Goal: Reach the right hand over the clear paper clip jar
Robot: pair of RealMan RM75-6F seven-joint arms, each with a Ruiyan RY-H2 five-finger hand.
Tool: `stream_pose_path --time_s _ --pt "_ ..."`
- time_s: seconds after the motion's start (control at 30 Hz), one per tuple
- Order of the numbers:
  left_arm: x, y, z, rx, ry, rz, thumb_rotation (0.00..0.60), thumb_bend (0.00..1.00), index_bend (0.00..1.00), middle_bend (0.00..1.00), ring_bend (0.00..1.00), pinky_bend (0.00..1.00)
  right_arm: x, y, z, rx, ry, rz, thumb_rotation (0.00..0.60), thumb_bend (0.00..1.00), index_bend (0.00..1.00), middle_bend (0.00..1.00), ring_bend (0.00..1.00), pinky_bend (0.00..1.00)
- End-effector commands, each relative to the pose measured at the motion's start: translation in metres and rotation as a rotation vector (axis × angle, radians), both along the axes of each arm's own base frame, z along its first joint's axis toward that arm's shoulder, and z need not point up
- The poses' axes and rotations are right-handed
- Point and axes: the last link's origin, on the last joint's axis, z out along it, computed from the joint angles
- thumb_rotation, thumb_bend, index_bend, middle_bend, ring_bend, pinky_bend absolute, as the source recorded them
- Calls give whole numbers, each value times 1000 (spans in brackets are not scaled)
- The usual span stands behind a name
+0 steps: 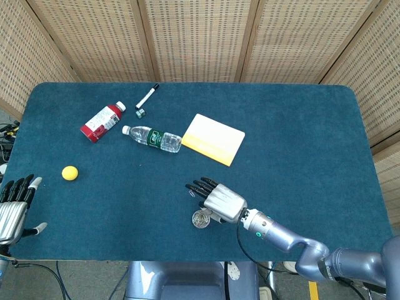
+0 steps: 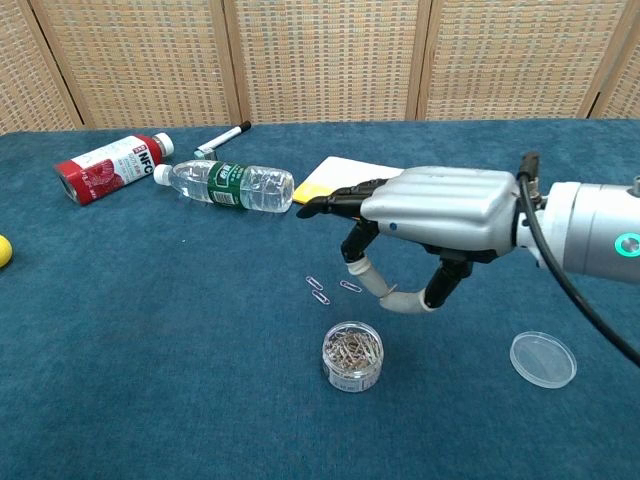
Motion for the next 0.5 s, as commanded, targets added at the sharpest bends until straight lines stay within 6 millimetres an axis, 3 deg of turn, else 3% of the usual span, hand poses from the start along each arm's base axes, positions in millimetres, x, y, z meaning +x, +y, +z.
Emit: stream_pose_path --time_s 0.03,0.5 --pt "0 0 0 -2 -2 2 600 0 0 0 0 0 11 7 -15 22 6 -12 600 371 615 14 0 89" --pt "-2 1 0 -3 -5 7 600 0 0 0 0 0 21 3 -45 -15 47 -56 600 367 615 30 0 89"
